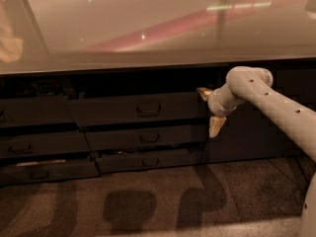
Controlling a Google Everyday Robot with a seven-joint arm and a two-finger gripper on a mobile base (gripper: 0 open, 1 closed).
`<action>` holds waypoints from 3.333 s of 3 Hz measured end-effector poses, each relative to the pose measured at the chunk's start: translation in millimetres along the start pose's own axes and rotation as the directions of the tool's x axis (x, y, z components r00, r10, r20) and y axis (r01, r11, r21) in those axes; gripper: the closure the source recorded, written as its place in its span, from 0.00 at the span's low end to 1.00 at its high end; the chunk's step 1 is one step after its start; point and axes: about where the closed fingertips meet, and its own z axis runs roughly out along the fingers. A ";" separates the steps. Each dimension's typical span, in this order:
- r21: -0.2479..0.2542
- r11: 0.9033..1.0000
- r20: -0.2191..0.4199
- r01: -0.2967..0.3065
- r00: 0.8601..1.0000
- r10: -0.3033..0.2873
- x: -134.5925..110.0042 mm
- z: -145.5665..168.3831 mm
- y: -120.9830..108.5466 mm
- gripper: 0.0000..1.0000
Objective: Open top drawer
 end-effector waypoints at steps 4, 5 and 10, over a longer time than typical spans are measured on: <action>-0.039 0.999 -0.045 -0.021 0.999 0.019 8.3 -4.3 -30.1 0.04; -0.039 0.999 -0.045 -0.021 0.999 0.019 8.3 -4.2 -30.1 0.04; -0.039 0.999 -0.045 -0.021 0.999 0.019 8.2 -4.0 -30.0 1.00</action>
Offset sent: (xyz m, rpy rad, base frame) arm 0.0408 -0.0067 0.0276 -0.0678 0.0369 -0.0485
